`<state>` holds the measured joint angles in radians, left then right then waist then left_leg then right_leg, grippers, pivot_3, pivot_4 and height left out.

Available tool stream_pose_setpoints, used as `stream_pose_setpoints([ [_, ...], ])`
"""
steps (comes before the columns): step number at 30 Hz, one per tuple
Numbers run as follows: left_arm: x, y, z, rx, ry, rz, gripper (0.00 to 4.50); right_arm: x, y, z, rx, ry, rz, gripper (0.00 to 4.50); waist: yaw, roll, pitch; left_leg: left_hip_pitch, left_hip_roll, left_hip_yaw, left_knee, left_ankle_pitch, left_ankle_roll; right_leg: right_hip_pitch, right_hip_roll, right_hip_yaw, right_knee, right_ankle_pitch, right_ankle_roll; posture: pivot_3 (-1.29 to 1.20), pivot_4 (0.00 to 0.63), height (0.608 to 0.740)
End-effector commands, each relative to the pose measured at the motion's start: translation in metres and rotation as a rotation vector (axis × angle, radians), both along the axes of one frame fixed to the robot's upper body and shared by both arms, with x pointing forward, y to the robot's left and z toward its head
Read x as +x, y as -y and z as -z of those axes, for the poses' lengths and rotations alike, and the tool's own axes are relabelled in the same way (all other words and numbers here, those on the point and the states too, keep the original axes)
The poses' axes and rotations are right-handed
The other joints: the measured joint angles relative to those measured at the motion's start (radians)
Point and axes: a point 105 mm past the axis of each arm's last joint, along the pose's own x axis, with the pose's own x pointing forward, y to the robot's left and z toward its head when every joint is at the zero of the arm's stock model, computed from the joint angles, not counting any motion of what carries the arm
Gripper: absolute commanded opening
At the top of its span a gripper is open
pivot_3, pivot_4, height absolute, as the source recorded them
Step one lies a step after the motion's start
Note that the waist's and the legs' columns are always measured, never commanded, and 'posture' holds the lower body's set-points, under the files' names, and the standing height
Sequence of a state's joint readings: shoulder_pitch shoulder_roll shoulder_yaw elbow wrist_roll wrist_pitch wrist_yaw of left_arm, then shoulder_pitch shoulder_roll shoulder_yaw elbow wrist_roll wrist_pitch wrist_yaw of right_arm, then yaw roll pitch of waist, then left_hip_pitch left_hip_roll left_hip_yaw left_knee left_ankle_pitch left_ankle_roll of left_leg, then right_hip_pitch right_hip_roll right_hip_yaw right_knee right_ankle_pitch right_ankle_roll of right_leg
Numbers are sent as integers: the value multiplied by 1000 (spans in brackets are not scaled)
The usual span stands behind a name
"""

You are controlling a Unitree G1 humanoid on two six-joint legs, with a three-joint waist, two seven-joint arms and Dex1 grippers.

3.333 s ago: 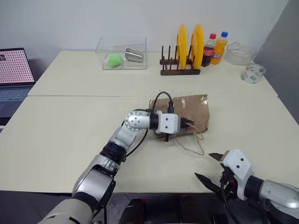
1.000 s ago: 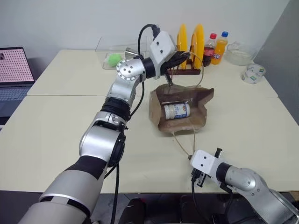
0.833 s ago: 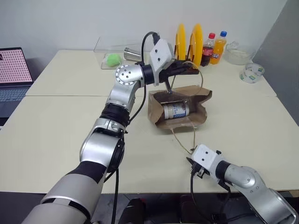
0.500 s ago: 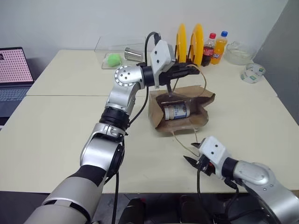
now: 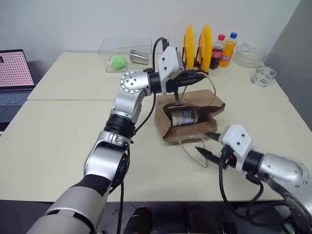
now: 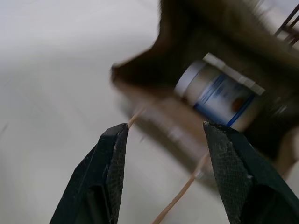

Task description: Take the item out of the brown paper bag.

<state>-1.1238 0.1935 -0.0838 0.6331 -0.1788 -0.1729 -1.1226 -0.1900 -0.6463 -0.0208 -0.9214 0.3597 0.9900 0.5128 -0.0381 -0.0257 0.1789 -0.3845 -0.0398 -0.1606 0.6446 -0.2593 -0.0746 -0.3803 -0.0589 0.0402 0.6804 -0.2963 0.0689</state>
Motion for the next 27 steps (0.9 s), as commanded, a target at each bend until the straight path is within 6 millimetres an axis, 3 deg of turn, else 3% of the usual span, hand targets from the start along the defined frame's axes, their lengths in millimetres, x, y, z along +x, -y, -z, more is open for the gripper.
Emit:
stream_pose_setpoints([
  [1, -5, 1, -17, -32, 49, 10, 0, 27, 4, -4, -38, 55, 97, 3035, 1, 0, 0, 0, 0, 0, 0, 0, 0, 0, 0, 0, 0, 0, 0, 0, 150, 740],
  [6, -4, -1, -24, -43, 64, -1, 0, 63, -3, 2, -134, 92, 138, 4486, -1, 0, 0, -2, 0, 0, 0, 0, 0, -4, 0, 1, 1, 0, 0, 0, 150, 740],
  [11, -3, -3, -28, -48, 76, -8, 0, 90, -9, 14, -274, 112, 127, 4486, -9, 0, 0, -8, 0, 0, 1, 2, -4, -9, 0, 1, 1, 0, 0, 0, 150, 740],
  [21, 2, -8, -36, -64, 82, -34, 0, 100, -28, 28, -645, 279, -68, 4486, -19, 0, 0, -9, 0, 0, 1, 2, -4, -10, 0, 0, 1, 0, 0, 0, 150, 740],
  [27, 5, -8, -41, -70, 86, -44, 0, 111, -30, 37, -895, 399, -156, 4486, -19, 0, 0, -9, 0, 0, 1, 2, -4, -10, 0, 0, 1, 0, 0, 0, 150, 740],
])
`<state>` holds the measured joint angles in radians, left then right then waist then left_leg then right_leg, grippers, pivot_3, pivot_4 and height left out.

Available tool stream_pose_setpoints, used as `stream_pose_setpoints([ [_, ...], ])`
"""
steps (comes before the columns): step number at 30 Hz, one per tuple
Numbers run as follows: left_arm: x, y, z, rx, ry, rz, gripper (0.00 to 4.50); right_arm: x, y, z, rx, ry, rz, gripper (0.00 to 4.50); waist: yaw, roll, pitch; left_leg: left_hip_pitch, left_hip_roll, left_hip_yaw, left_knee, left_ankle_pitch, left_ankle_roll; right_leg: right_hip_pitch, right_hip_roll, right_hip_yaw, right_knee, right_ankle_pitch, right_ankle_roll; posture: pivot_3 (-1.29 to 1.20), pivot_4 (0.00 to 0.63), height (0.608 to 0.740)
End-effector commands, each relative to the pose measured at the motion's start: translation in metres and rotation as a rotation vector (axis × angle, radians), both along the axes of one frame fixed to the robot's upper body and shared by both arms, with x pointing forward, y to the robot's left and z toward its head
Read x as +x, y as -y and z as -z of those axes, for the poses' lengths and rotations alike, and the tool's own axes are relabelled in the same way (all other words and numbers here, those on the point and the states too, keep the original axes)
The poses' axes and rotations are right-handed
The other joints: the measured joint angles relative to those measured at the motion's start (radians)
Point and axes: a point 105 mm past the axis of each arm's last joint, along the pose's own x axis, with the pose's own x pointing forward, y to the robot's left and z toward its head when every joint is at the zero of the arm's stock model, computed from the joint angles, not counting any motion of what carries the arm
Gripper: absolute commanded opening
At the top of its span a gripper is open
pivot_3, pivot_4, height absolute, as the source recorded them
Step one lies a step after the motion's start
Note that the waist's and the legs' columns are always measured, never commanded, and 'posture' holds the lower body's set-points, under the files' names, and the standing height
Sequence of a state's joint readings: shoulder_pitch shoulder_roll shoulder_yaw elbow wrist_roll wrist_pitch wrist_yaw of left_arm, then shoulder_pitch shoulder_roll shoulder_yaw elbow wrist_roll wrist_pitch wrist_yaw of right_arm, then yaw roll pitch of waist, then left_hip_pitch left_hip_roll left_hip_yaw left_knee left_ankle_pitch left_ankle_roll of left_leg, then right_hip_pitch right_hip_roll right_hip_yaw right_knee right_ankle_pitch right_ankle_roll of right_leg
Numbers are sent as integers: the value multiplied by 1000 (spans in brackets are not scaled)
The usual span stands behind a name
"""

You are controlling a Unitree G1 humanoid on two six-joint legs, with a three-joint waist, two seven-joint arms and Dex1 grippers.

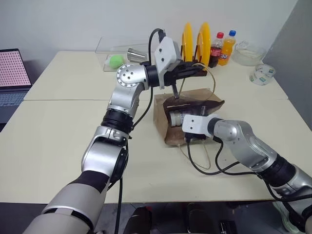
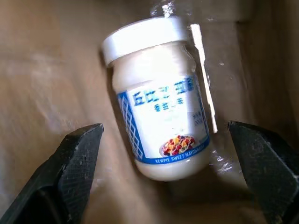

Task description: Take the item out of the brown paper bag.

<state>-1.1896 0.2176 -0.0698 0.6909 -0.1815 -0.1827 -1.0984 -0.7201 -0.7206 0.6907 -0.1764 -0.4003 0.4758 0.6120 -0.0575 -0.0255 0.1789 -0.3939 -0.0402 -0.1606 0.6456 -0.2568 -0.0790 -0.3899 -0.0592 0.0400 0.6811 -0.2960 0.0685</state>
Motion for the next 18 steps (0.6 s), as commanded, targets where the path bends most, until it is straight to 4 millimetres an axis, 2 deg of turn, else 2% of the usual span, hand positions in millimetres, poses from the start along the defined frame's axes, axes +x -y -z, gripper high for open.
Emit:
stream_pose_setpoints([
  [1, -3, -2, -23, -53, 63, 1, 0, 6, -4, -1, -97, 57, -45, 4486, 0, 0, 0, 0, 0, 0, 0, 0, 0, 0, 0, 0, 0, 0, 0, 0, 150, 740],
  [8, -3, 0, -24, -53, 66, 4, 0, 28, -7, 5, -186, 86, -49, 4486, -1, 0, 0, 0, 0, 0, 0, 0, 0, 0, 0, 0, 0, 0, 0, 0, 150, 740],
  [13, -3, -1, -23, -50, 67, -2, 0, 38, -8, 7, -188, 66, -36, 4486, -2, 0, 0, 0, 0, 0, 0, 0, -1, 0, 0, 0, 1, 0, 0, 0, 150, 740],
  [16, -2, -3, -22, -46, 67, -11, 0, 37, -11, 8, -163, 37, -45, 3925, -3, 0, 0, 0, 0, 0, 0, 1, -1, 0, 0, 0, 1, 0, 0, 0, 150, 740],
  [18, 1, -6, -20, -38, 64, -24, 0, 35, -11, 8, -155, 26, -52, 3240, -3, 0, 0, 0, 0, 0, 0, 1, -1, 0, 0, 0, 1, 0, 0, 0, 150, 740],
])
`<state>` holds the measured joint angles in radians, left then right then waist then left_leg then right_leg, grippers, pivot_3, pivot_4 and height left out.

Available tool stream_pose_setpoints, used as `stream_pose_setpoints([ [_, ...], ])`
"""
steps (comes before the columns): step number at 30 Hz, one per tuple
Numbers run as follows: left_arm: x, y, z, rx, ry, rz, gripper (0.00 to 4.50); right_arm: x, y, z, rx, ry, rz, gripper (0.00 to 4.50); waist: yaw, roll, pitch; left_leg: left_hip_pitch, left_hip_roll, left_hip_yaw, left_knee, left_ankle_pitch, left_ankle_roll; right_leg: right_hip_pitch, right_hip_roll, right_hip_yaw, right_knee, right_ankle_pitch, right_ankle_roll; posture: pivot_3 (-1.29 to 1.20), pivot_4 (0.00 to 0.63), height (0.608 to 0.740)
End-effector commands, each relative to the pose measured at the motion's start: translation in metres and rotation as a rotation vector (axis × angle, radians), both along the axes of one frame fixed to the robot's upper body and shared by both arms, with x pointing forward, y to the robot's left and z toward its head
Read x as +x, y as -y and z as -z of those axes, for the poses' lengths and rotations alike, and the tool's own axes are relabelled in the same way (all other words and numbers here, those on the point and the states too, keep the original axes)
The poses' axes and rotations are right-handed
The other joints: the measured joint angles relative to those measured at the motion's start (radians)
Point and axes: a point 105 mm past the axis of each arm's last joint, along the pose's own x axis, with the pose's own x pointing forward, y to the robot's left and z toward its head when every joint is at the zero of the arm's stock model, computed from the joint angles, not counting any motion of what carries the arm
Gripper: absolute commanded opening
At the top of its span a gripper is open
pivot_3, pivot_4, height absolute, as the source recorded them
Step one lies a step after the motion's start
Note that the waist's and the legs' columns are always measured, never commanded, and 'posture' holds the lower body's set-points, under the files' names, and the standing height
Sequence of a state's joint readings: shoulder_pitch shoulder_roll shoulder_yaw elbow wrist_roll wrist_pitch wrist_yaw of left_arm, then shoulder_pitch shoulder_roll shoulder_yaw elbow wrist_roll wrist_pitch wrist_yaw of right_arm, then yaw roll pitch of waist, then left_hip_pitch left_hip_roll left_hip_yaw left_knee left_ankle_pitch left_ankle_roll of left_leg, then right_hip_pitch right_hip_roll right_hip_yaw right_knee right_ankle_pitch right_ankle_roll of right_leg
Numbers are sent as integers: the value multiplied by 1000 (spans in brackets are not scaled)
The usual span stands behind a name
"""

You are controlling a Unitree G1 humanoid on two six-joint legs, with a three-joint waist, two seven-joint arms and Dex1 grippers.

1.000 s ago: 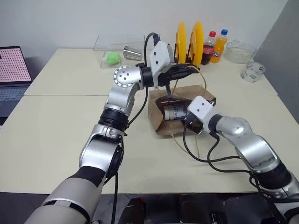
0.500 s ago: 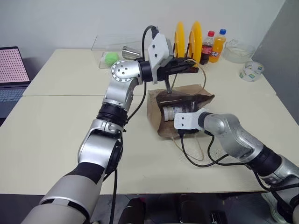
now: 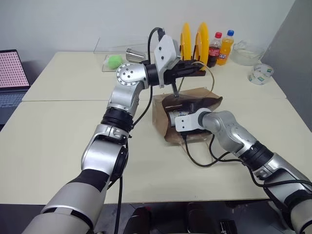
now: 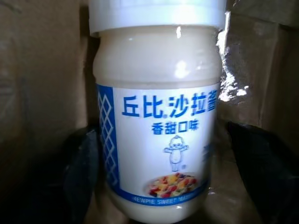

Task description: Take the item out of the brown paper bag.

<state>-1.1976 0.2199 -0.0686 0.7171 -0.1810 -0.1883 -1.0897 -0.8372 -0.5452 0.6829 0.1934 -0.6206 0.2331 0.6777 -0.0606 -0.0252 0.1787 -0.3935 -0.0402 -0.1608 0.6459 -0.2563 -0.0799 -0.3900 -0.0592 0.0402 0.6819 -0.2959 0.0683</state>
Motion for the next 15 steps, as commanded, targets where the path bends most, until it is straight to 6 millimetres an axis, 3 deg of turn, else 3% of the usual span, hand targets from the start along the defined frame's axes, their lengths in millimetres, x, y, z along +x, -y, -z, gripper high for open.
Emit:
stream_pose_setpoints([
  [1, -2, -6, -20, -29, 73, -16, 0, -2, 2, -5, 18, -6, -3, 3001, 0, 0, 0, 0, 0, 0, 0, 0, 0, 0, 0, 0, 0, 0, 0, 0, 150, 740],
  [5, 2, -9, -17, -18, 72, -37, 0, -3, 2, -11, 45, 7, -19, 2982, 0, 0, 0, 0, 0, 0, 0, 0, 0, 0, 0, 0, 0, 0, 0, 0, 150, 740],
  [7, 6, -12, -15, -5, 73, -61, 0, -8, -1, -23, 84, 37, -56, 2982, 0, 0, 0, 0, 0, 0, 0, 0, 0, 0, 0, 0, 0, 0, 0, 0, 150, 740],
  [15, 17, -20, -6, 61, 76, -128, 0, -49, -11, -62, 279, 3, -225, 2982, -3, 0, 0, -5, 0, 0, 0, 0, 0, -5, 0, 0, 0, 0, 0, 0, 150, 740],
])
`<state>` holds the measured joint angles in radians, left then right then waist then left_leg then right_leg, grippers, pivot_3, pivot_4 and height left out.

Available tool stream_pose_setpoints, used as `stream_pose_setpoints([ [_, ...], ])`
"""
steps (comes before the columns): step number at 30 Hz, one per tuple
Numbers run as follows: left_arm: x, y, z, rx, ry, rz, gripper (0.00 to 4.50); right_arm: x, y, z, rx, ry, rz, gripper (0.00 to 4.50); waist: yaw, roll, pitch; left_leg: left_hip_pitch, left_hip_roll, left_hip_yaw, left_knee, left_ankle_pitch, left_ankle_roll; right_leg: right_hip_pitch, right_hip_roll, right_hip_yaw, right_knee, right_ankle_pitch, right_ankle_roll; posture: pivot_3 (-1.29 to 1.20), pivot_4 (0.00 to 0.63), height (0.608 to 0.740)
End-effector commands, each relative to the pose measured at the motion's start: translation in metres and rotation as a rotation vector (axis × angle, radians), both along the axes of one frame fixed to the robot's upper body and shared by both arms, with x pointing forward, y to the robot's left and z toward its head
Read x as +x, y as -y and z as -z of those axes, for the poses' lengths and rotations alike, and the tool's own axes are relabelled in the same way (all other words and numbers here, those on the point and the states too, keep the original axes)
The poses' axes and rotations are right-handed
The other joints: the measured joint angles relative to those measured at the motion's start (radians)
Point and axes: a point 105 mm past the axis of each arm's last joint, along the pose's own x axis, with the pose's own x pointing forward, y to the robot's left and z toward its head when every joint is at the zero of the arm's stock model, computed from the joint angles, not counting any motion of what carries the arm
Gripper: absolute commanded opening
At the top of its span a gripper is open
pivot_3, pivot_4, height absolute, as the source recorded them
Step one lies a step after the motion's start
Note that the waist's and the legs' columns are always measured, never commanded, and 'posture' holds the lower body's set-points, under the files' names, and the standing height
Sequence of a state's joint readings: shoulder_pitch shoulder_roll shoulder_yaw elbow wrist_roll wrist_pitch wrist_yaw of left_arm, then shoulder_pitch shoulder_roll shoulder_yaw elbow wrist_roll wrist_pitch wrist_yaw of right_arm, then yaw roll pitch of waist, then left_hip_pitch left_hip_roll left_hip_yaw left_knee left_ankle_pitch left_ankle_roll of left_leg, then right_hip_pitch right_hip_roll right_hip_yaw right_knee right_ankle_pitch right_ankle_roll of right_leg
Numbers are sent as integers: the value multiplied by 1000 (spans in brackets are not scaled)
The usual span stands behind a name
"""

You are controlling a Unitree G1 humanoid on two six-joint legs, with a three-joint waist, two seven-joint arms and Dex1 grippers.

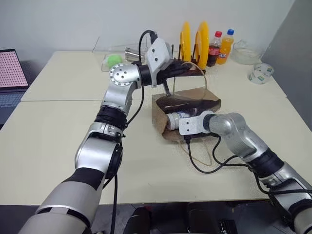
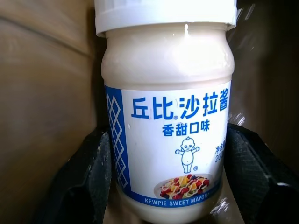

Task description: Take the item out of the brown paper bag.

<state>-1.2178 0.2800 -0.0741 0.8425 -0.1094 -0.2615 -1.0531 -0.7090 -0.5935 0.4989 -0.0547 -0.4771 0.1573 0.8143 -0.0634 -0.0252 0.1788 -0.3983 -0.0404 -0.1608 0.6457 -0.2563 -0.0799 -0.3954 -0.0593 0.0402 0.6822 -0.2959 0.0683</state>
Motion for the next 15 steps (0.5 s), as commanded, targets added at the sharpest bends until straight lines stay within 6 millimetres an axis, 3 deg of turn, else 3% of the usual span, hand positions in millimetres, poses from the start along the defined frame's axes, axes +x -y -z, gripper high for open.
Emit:
stream_pose_setpoints([
  [1, -3, 5, -17, 3, 72, 1, 0, -17, -8, -43, 139, 62, -96, 2982, 0, 0, 0, 0, 0, 0, 0, 0, 0, 0, 0, 0, 0, 0, 0, 0, 150, 740],
  [7, 4, 4, -10, 46, 63, -36, 0, -47, -11, -83, 366, 63, -273, 2982, 1, 0, 0, -1, 0, 0, 0, 0, 0, 0, 0, 0, 0, 0, 0, 0, 150, 740],
  [15, 12, 1, -9, 61, 70, -99, 0, -70, 4, -123, 514, 125, -325, 2982, 2, 0, 0, -1, 0, 0, 0, 0, 0, 0, 0, 0, 0, 0, 0, 0, 150, 740],
])
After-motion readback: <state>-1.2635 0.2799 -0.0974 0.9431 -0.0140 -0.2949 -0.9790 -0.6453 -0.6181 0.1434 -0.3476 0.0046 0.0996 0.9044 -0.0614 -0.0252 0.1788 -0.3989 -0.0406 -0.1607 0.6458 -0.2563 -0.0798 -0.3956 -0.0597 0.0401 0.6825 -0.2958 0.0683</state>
